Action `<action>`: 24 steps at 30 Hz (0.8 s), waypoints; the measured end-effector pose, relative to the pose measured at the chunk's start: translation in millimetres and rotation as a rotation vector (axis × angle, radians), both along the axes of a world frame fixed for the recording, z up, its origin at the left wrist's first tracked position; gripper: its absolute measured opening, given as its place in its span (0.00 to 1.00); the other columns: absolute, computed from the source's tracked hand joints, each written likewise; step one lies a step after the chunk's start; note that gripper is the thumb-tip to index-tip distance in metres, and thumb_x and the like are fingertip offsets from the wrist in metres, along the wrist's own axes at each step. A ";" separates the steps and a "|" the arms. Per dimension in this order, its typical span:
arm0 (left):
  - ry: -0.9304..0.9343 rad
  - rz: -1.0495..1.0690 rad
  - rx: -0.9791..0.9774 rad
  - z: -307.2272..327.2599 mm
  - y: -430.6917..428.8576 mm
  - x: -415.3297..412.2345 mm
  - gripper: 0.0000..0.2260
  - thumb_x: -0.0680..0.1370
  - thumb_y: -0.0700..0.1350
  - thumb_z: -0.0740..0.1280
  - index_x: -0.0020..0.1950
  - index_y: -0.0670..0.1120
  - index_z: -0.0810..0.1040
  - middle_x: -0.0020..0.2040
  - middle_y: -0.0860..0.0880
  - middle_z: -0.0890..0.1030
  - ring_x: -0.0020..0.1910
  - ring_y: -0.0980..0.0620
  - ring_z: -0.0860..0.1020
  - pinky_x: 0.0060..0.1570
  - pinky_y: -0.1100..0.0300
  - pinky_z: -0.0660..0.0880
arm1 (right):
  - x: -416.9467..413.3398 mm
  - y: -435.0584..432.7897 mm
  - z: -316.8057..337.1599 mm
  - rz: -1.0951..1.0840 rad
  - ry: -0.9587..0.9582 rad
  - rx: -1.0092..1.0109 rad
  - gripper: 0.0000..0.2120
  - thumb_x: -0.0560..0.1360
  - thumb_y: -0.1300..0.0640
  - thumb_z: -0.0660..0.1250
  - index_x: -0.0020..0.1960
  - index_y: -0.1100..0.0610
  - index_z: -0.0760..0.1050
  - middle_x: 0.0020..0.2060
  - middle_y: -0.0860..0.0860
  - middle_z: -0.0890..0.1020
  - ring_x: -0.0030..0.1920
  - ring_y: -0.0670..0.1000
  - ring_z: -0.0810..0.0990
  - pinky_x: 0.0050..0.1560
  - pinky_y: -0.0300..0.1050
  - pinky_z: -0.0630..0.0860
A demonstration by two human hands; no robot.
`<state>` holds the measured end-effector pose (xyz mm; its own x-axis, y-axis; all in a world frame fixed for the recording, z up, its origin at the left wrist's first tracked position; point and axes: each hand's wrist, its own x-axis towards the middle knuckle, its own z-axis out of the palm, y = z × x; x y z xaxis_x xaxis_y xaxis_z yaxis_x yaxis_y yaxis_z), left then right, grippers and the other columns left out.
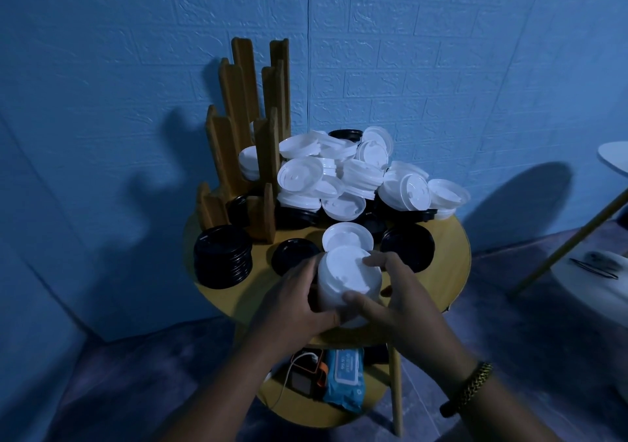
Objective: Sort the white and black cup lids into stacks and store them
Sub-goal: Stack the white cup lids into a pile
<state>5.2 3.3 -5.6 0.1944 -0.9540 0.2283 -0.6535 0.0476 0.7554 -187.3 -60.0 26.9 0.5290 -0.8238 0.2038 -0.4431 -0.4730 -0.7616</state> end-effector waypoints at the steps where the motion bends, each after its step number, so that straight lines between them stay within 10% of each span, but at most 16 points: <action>1: 0.004 0.001 0.000 0.5 0.2 -0.5 0.41 0.68 0.68 0.75 0.76 0.65 0.60 0.68 0.65 0.68 0.64 0.65 0.68 0.51 0.71 0.69 | 3.7 2.1 0.5 -0.038 -0.001 -0.025 0.31 0.68 0.34 0.70 0.66 0.41 0.64 0.62 0.40 0.67 0.60 0.45 0.70 0.51 0.46 0.80; 7: 0.004 0.011 -0.003 -2.1 -1.8 0.1 0.36 0.71 0.61 0.75 0.75 0.65 0.62 0.71 0.63 0.70 0.67 0.61 0.70 0.56 0.66 0.73 | 27.5 15.1 -1.0 -0.218 0.128 -0.217 0.47 0.67 0.26 0.62 0.78 0.48 0.55 0.56 0.44 0.58 0.59 0.43 0.57 0.57 0.39 0.63; 12: 0.005 -0.016 0.000 -0.3 -0.8 0.8 0.38 0.69 0.67 0.70 0.76 0.61 0.62 0.70 0.62 0.70 0.67 0.62 0.70 0.57 0.67 0.73 | 25.8 14.5 -2.7 -0.096 0.012 -0.103 0.49 0.67 0.28 0.59 0.80 0.51 0.50 0.76 0.41 0.53 0.74 0.44 0.54 0.75 0.47 0.61; 20: 0.010 0.001 0.012 1.9 0.2 -0.8 0.41 0.67 0.67 0.74 0.76 0.62 0.60 0.73 0.61 0.69 0.69 0.60 0.69 0.62 0.58 0.75 | 29.4 12.9 2.8 -0.183 0.048 -0.251 0.37 0.73 0.33 0.64 0.74 0.54 0.66 0.67 0.47 0.70 0.63 0.43 0.66 0.64 0.41 0.69; 24: 0.007 0.012 0.017 0.5 0.6 -1.2 0.44 0.70 0.65 0.74 0.78 0.67 0.50 0.72 0.62 0.67 0.64 0.64 0.68 0.53 0.71 0.69 | 26.6 8.9 12.5 -0.137 0.168 -0.260 0.35 0.74 0.37 0.67 0.75 0.55 0.65 0.67 0.48 0.69 0.64 0.48 0.68 0.63 0.43 0.70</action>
<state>4.0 3.9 -5.1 0.2075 -0.9552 0.2111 -0.6487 0.0272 0.7606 -160.8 -51.1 39.4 0.4612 -0.8214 0.3355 -0.6249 -0.5691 -0.5344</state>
